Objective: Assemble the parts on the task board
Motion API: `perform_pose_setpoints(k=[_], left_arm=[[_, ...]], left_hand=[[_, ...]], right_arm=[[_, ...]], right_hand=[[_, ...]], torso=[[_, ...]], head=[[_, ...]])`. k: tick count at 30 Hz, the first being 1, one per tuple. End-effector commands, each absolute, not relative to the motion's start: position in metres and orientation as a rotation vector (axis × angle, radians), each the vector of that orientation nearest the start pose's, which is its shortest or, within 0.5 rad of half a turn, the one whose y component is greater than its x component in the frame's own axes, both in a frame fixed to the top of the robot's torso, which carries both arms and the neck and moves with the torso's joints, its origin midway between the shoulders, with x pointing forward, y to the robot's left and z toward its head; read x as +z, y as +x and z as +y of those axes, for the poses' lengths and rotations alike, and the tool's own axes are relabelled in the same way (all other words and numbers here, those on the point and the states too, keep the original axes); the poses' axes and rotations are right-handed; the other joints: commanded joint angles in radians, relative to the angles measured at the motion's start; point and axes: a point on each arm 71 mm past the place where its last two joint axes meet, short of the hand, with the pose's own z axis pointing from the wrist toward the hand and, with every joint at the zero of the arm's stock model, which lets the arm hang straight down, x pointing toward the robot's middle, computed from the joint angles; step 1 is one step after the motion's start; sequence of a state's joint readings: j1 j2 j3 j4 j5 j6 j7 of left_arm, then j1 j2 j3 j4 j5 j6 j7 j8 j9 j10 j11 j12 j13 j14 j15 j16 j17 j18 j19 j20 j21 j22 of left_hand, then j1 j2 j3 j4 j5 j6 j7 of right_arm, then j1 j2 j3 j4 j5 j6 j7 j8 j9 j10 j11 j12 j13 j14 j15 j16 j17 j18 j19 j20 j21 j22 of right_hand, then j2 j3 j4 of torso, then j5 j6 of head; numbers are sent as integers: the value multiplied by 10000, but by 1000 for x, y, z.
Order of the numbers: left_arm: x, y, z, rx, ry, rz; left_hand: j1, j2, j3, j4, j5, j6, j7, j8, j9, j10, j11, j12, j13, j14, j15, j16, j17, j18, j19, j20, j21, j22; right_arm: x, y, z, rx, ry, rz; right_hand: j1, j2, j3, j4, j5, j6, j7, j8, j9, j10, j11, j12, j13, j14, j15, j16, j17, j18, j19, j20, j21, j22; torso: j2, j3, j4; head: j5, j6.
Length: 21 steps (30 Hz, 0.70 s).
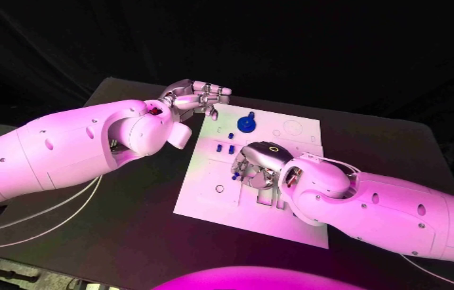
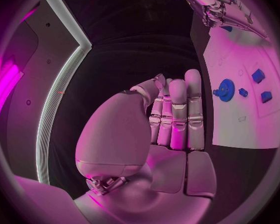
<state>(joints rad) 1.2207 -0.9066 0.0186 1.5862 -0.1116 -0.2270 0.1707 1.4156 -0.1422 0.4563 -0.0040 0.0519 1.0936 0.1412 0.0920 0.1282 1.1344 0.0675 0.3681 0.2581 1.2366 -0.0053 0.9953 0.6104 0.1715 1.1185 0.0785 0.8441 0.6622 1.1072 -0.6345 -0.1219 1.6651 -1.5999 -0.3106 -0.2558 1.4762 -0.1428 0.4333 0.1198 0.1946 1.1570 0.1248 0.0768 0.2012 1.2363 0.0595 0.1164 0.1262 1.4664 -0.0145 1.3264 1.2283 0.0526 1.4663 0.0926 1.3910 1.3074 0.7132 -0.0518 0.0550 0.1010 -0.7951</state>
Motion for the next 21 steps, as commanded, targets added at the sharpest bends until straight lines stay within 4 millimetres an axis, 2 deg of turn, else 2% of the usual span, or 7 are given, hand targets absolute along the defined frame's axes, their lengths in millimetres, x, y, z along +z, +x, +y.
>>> perform_pose_setpoints(k=[1,10,12,16,21], left_arm=[[-154,484,212,-15308,-10480,16263],[-154,484,212,-15269,-10485,16289],[-154,484,212,-15262,-10482,16291],[-154,484,212,-15252,-10480,16305],[-154,484,213,-15198,-10516,16361]], left_hand=[[25,60,-30,-44,-8,-13,30,-20,-14,-50,-10,46,17,-79,-22,-29,-10,130,73,30,-36,-15],[10,72,-45,-41,-7,-16,29,-20,-18,-68,-9,60,21,-82,-19,-31,-19,129,79,34,-51,-25],[10,72,-45,-41,-7,-16,29,-20,-18,-68,-9,60,21,-82,-19,-31,-19,129,79,34,-51,-25],[10,72,-45,-41,-7,-16,29,-20,-18,-68,-9,60,21,-82,-19,-31,-19,129,79,34,-51,-25],[9,96,-42,-38,-6,-14,29,-18,-20,-77,-10,69,24,-85,-19,-35,-30,130,82,35,-59,-31]], right_arm=[[-236,404,-62,8118,-3998,17726],[-239,403,-60,8072,-4130,17931],[-239,404,-59,8074,-4125,17930],[-240,405,-59,8065,-4076,17895],[-239,406,-61,8068,-3891,17723]], right_hand=[[-86,24,-20,-57,53,34,37,35,11,6,17,-51,1,398,-36,31,-2,-120,204,-61,-3,1852],[-270,-22,-56,-68,40,-36,57,-18,2,-37,43,-132,-7,393,-13,23,-24,-109,179,-44,-58,1837],[-409,-77,-82,-39,70,-224,129,-114,-44,-198,102,-244,-41,383,36,1,-58,-88,129,-20,-164,1797],[-765,-268,-161,20,87,-917,408,-167,-238,-974,380,-543,-213,287,269,-221,-360,36,-172,136,-805,1538],[-931,-364,-338,-44,-15,-1262,509,-149,-386,-1538,528,-495,-335,164,376,-526,-760,185,-503,273,-1524,1240]], torso=[[-3,4,-2],[-5,1,-7],[-5,3,-10],[-5,8,-5],[-14,-1,2]], head=[[8,-13],[-16,-16],[-39,4],[-42,13],[-47,17]])
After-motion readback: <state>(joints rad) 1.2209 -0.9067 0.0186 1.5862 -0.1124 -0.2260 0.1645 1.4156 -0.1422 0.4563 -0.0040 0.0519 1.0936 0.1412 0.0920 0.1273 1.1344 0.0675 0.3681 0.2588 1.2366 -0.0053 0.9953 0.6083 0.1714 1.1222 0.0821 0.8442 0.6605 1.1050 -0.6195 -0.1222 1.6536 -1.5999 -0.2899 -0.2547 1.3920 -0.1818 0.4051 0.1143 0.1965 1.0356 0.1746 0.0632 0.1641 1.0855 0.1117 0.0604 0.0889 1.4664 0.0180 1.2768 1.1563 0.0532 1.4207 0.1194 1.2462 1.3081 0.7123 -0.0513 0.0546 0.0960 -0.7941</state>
